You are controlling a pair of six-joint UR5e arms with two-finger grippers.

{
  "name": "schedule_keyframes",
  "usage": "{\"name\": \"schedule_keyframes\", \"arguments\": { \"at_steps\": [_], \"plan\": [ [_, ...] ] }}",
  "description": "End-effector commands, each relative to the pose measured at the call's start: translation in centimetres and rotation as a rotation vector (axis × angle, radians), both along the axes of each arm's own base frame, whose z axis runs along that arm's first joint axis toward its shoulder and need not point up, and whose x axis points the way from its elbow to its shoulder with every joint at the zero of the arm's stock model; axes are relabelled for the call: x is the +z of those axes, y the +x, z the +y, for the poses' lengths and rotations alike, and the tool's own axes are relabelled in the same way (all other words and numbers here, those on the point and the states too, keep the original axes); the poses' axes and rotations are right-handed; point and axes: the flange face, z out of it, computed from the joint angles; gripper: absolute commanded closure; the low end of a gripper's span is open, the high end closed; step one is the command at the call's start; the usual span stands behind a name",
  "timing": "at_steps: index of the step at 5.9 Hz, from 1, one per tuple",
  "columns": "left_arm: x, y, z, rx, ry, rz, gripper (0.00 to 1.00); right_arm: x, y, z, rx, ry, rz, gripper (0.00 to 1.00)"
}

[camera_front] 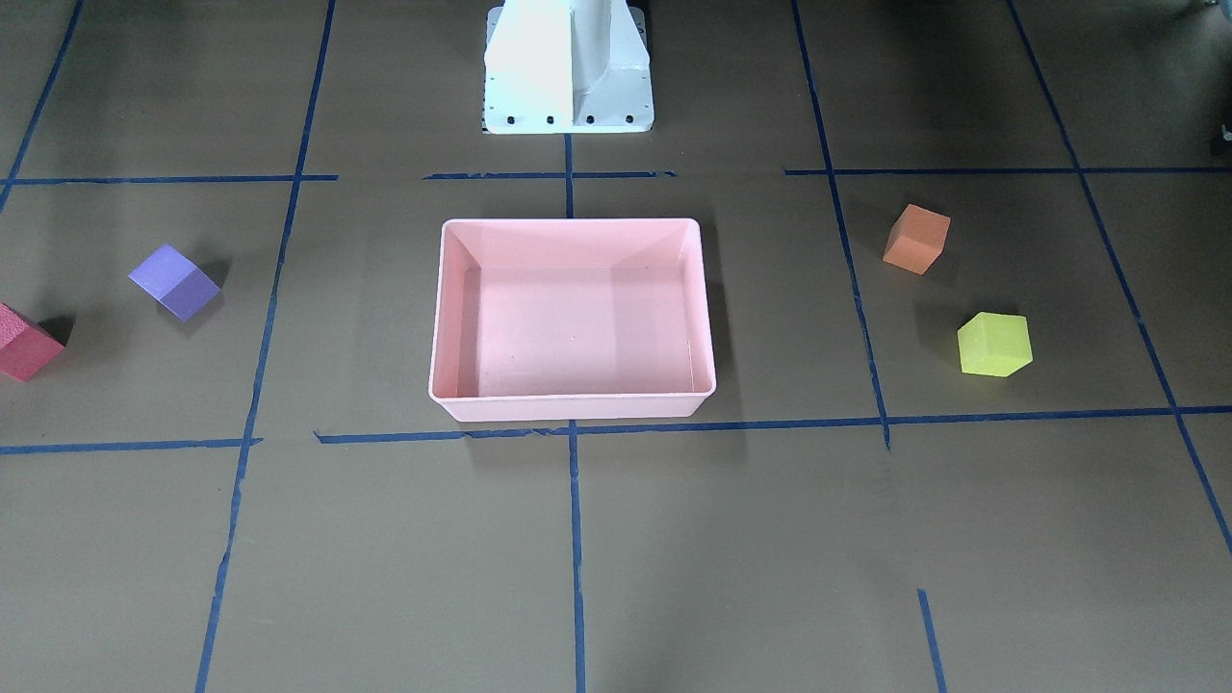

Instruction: Place blocks into pink bin with both arms

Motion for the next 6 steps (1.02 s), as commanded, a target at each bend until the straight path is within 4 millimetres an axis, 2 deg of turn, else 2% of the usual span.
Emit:
{"name": "schedule_keyframes", "arguments": {
  "at_steps": [1, 2, 3, 4, 5, 6],
  "plan": [
    [-0.9, 0.0, 0.0, 0.001, 0.015, 0.001, 0.00, 0.4, -0.1, -0.1, -0.016, 0.011, 0.009, 0.00],
    [-0.8, 0.0, 0.1, 0.000, 0.013, 0.001, 0.00, 1.1, -1.3, -0.1, -0.086, 0.041, 0.016, 0.00],
    [-0.8, 0.0, 0.1, 0.002, 0.014, 0.001, 0.00, 2.4, -3.5, -0.9, -0.216, 0.099, 0.045, 0.00],
    [-0.8, 0.0, 0.1, 0.002, 0.014, 0.001, 0.00, 0.9, -6.6, -2.5, -0.286, 0.144, 0.046, 0.00],
    [-0.8, 0.0, 0.1, 0.001, 0.012, 0.001, 0.00, 1.1, -9.0, -2.8, -0.346, 0.161, 0.088, 0.00],
    [-0.8, 0.0, 0.2, 0.000, 0.010, 0.000, 0.00, 1.7, -10.3, -3.7, -0.399, 0.179, 0.102, 0.00]
  ]
}}
